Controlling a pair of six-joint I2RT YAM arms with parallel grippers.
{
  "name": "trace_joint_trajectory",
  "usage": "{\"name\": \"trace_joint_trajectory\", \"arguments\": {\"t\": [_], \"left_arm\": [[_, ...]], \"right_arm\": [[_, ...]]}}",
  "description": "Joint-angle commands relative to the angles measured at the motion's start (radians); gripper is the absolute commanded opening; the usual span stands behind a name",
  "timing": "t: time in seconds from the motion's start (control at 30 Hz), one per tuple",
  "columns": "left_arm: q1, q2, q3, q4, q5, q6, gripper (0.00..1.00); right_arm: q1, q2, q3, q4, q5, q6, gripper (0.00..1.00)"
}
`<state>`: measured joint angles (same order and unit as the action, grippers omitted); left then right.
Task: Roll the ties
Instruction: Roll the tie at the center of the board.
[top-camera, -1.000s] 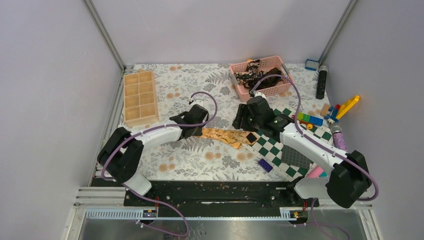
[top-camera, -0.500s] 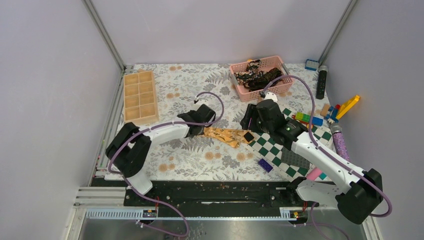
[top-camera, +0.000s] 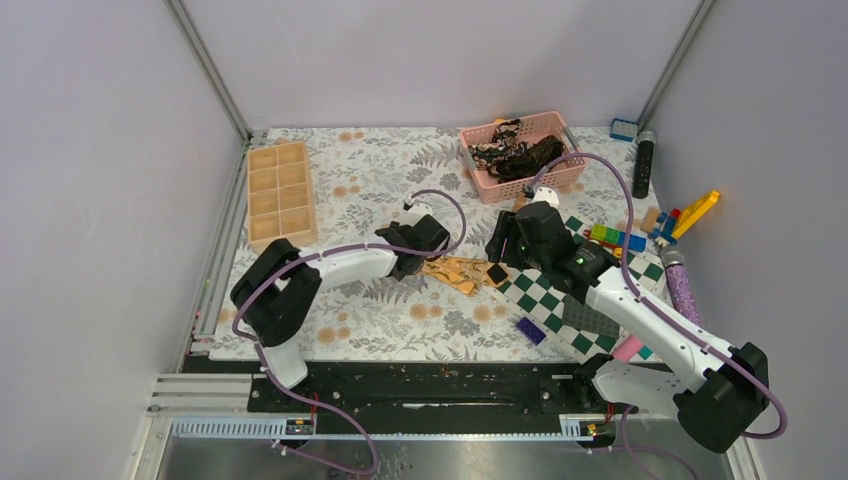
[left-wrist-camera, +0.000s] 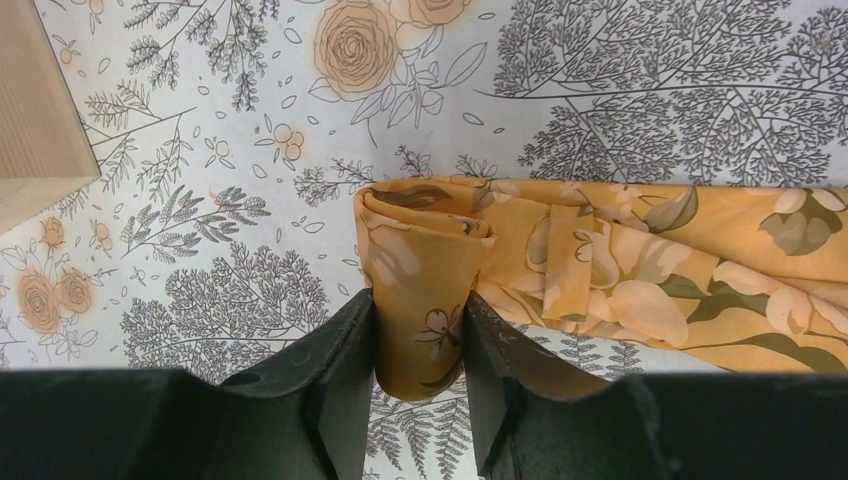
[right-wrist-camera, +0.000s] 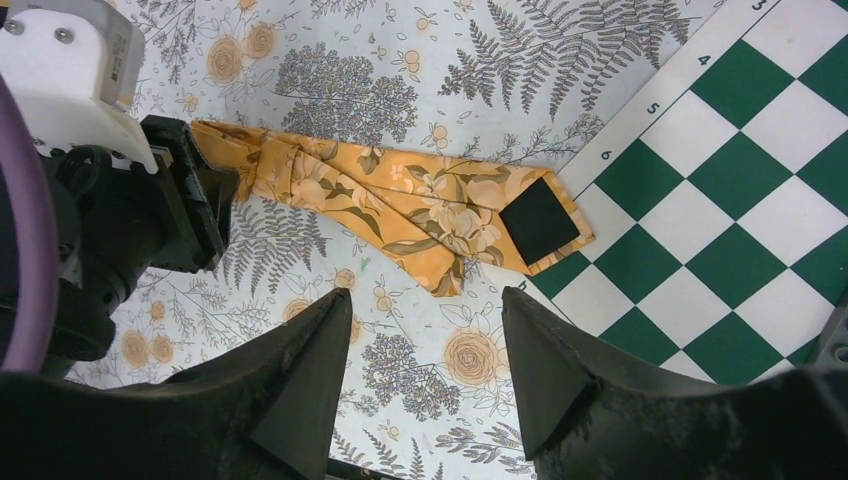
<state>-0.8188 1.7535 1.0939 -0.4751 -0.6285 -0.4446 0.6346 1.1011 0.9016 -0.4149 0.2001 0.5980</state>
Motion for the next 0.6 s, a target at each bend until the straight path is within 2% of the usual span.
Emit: {"name": "trace_joint_trajectory", "arguments": {"t": [0.0,0.17,0.43,0.57], "left_arm": [[-0.026,0.037,0.06,-0.027,-0.054,0.001,0.36],[-0.049,0.066,0.093,-0.042,-0.051,0.002,0.38],[-0.073,0.088,0.134,-0.055,-0.035,0.009,0.5],[-0.075,0.088,0.141,-0.056,-0.013,0.01,0.53]], "right_arm": [[-0.008,-0.021,-0.001,-0.001,0.037,-0.015,0.64],[-0.01,-0.023,-0.009,-0.002,0.038,-0.015,0.65],[-0.011,-0.019,-0.018,-0.002,0.035,-0.015,0.66],[-0.011,-0.018,-0.018,-0.002,0.036,-0.017,0.66]]}}
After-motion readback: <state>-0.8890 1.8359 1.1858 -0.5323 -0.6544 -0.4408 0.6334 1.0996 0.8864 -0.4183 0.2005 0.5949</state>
